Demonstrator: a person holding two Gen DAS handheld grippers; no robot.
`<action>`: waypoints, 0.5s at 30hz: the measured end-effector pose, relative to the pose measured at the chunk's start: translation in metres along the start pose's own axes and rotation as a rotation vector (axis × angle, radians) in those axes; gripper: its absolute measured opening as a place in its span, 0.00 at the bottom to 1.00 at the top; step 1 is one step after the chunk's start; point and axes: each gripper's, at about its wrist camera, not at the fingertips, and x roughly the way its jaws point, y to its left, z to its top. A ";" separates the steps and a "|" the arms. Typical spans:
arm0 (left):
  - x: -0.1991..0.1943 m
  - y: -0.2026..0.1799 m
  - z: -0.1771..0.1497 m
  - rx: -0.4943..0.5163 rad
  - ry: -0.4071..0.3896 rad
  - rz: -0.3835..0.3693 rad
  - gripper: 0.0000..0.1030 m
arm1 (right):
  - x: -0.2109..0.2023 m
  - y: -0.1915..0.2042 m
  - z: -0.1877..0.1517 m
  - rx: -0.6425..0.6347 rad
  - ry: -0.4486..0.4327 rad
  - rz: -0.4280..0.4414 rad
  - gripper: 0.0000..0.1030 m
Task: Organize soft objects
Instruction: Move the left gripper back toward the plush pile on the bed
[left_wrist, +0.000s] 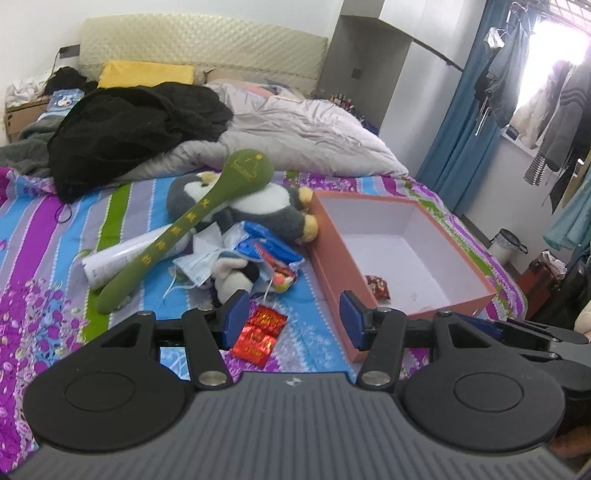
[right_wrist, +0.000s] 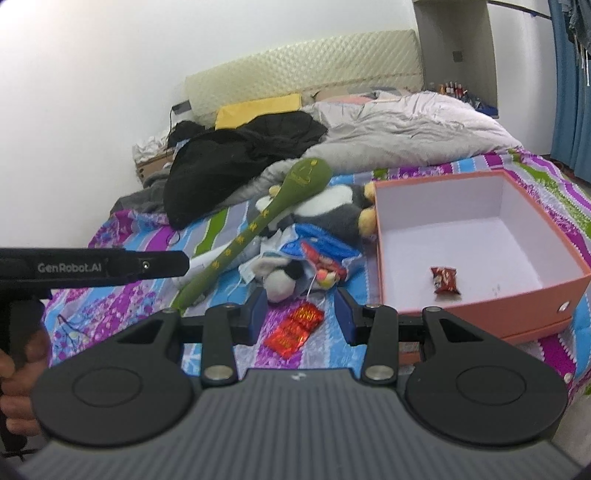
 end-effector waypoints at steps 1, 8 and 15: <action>0.000 0.001 -0.004 -0.006 0.006 0.001 0.59 | 0.001 0.001 -0.003 -0.002 0.006 0.000 0.42; 0.002 0.014 -0.026 -0.029 0.038 0.019 0.59 | 0.006 0.014 -0.028 -0.004 0.051 0.007 0.42; 0.010 0.023 -0.046 -0.045 0.081 0.036 0.59 | 0.014 0.021 -0.042 -0.009 0.106 0.012 0.42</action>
